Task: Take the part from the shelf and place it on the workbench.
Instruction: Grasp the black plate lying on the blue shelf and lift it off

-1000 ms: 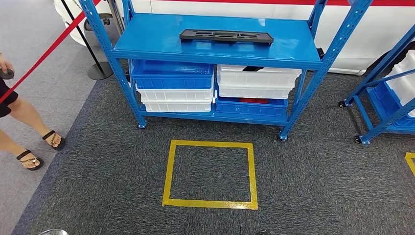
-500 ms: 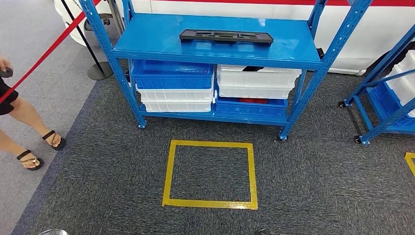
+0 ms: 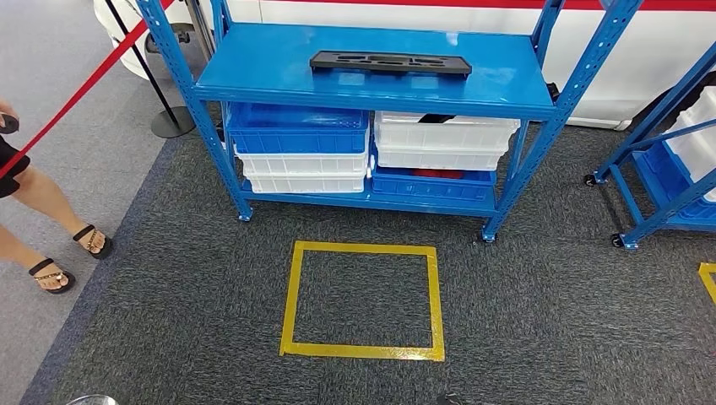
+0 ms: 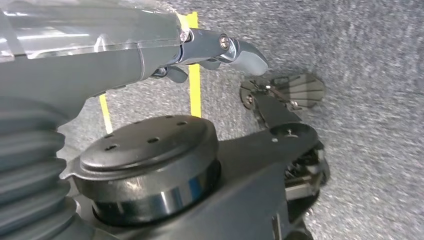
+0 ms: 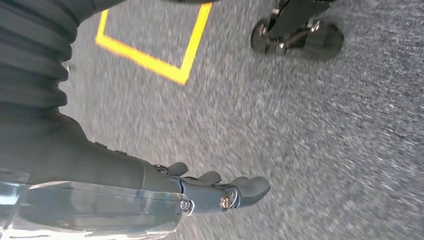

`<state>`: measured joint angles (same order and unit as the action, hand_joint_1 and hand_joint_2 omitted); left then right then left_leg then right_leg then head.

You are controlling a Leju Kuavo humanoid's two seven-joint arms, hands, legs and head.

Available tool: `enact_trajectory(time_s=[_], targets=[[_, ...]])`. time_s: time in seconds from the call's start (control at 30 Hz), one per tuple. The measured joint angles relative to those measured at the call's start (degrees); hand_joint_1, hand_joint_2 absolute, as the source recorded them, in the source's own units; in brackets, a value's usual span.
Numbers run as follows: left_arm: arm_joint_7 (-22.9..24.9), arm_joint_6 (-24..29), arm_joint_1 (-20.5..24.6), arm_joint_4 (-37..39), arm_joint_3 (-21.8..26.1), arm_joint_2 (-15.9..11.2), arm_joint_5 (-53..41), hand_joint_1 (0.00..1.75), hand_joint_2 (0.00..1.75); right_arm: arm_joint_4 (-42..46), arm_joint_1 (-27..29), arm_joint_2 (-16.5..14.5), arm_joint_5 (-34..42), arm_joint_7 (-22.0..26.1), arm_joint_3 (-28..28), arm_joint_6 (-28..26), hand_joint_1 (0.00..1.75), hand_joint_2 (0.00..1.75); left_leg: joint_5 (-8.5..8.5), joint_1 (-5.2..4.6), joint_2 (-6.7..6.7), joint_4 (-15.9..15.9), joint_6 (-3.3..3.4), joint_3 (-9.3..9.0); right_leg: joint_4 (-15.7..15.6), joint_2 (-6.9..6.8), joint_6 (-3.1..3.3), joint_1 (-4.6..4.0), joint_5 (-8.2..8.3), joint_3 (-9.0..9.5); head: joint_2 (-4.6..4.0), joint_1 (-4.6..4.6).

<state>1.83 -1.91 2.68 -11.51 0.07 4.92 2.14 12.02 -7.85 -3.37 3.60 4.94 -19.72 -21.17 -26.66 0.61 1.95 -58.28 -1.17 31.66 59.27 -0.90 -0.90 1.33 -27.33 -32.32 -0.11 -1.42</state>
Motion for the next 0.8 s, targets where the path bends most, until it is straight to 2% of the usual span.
enact_trajectory(time_s=[0.07,0.17,0.27,0.3,0.4,0.57,0.8], targets=[[0.7,0.4,0.0,0.0,0.0,-0.1,-0.3,0.0,0.0,0.0,0.0,-0.2,2.5,2.3,1.3,3.1,0.0,0.0,0.0,0.0,0.0,0.0,0.0,0.01,0.0,0.0,0.0,0.0,0.0,0.0,0.0,0.0],[1.5,0.6,0.0,0.1,0.0,-0.1,-0.4,0.0,0.0,0.0,-0.4,-0.5,4.2,7.6,3.2,10.6,0.0,0.0,0.0,0.0,0.0,0.0,-0.01,0.01,0.0,0.0,0.0,0.0,0.0,0.01,0.0,0.0],[2.0,-0.4,0.1,0.1,0.1,-0.1,-0.2,0.0,0.0,0.4,-1.5,-0.6,1.9,14.4,3.5,20.8,0.0,1.31,0.01,0.0,0.0,0.0,-0.02,0.0,0.0,0.01,0.0,0.0,0.01,0.01,0.0,0.0],[2.2,-0.7,0.1,0.1,0.1,-0.1,-0.2,0.0,0.0,0.6,-2.0,-0.5,0.6,17.0,3.4,23.7,0.0,1.31,0.02,0.0,0.0,0.0,-0.02,-0.01,0.0,0.01,0.0,0.0,0.01,0.01,0.0,-0.01],[2.6,-1.1,0.1,0.1,0.1,-0.2,-0.2,0.0,0.0,1.8,-3.7,-0.2,-3.4,24.3,2.4,28.3,0.0,0.0,0.05,0.0,0.0,0.0,0.0,-0.01,0.0,0.01,0.0,0.0,0.02,0.01,0.0,-0.01],[2.7,-1.0,0.1,0.1,0.8,-0.3,0.3,0.0,0.0,7.8,-5.9,0.9,-9.2,31.3,0.9,30.7,0.0,0.0,0.1,0.0,0.0,0.0,0.0,-0.01,0.0,0.0,-0.02,0.0,0.04,0.02,0.0,0.0],[2.7,-1.0,0.1,0.1,2.2,-0.3,1.0,0.0,0.0,26.5,-3.2,1.4,-14.9,32.0,1.0,39.7,0.0,0.0,0.1,0.01,-0.02,0.0,-0.02,0.0,0.0,-0.01,-0.01,-0.01,0.04,-0.02,0.0,-0.01]])
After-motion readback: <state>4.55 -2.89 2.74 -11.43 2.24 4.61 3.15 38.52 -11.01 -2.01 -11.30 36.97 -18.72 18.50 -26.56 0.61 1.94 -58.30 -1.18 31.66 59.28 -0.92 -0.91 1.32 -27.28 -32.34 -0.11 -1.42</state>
